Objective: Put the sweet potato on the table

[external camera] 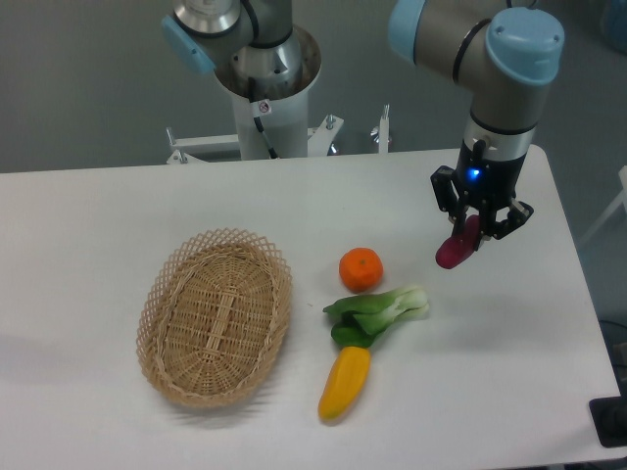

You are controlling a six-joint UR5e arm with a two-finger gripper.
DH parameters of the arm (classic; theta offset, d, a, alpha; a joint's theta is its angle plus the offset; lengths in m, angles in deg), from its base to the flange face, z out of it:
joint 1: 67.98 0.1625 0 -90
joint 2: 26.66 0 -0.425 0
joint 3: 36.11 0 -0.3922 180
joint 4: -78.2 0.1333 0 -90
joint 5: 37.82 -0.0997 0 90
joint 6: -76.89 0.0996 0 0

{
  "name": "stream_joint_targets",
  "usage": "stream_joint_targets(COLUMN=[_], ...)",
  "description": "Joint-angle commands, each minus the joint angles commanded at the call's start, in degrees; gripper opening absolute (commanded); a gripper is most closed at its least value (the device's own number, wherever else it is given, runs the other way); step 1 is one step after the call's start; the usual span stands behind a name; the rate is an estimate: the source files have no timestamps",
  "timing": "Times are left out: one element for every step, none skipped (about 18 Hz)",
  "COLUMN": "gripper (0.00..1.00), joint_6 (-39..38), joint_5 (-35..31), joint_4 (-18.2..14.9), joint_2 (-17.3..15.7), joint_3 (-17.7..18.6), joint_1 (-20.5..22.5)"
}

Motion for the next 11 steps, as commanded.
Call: stream_joint_targets(gripper=[0.32,0.33,0.33,0.32,0.33,0.33,0.33,0.33,0.32,0.33,0.33], joint_6=[0.0,0.0,0.0,0.0,0.0,0.0,0.0,-0.1,-0.1,-0.2,-0.2], joint_5=[0.0,0.0,-0.1,0.0,0.0,-0.1,0.0,-0.1,-0.1,-0.1,-0.1], joint_4=[0.2,0.2,-0.1,-0.2,-0.2,-0.1,-0.1,0.0,0.0,0.2,0.2], joint_2=[0.0,-0.1,0.0,-0.1,-0.1,-0.1,0.0,0.0,0.0,0.1,0.2], joint_3=[0.2,0.2,0.0,-0.2,0.0,0.0,0.2,0.2,0.2,0.2,0.3], joint_1=[0.0,0.0,0.0,0.0,0.1,0.1,0.0,0.0,-0.1,-0.2,-0.2])
